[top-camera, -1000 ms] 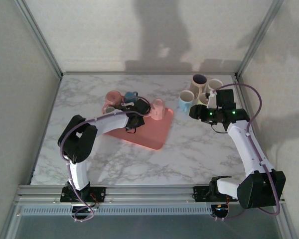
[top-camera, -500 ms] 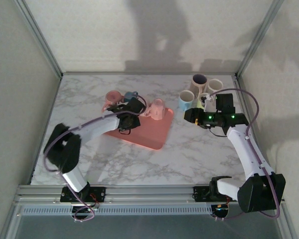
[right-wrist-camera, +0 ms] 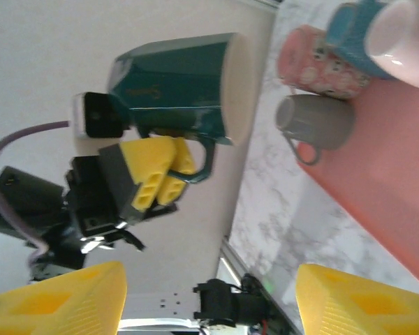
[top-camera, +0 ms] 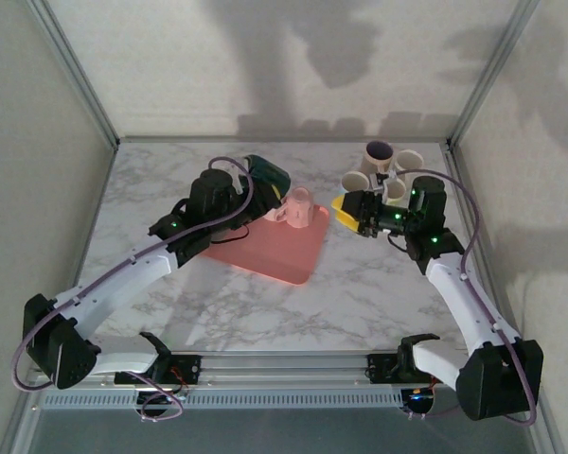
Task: Turn the mug right side up
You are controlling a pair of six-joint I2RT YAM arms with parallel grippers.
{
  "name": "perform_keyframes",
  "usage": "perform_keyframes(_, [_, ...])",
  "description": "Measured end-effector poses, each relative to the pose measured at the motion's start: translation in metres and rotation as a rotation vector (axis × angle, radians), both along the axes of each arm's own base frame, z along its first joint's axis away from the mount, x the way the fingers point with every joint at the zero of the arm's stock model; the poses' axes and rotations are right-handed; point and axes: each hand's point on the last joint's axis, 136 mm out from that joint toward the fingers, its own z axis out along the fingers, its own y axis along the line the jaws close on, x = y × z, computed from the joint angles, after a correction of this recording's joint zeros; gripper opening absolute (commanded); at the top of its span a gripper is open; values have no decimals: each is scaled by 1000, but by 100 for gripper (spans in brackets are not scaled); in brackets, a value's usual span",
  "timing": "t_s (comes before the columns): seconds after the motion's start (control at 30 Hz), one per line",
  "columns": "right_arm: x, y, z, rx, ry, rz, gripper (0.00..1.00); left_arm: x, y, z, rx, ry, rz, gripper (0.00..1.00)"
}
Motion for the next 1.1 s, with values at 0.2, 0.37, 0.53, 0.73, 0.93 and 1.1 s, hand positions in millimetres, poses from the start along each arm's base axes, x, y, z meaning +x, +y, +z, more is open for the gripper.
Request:
perform_keyframes(0.2, [3,27,24,108,-9,51,66,-2,-25,22,-174,-51,-77,0])
perform_keyframes(0.37, [19,32,16,177,65,13,63,-9,-38,48,-262,-116,-129,0])
perform_keyframes(0.53, [24,32,21,216,82,-13,61,-9,-44,64,-316,-170,-147,0])
perform_keyframes(0.73, [25,32,29,238,70,-29,57,-7,-53,62,-335,-176,-169,0])
perform_keyframes(0.93, [14,27,32,170,-41,-44,55,-7,-55,60,-347,-156,-171,0])
perform_keyframes(1.1, [10,25,41,121,-149,-45,55,-8,-56,60,-363,-137,-171,0])
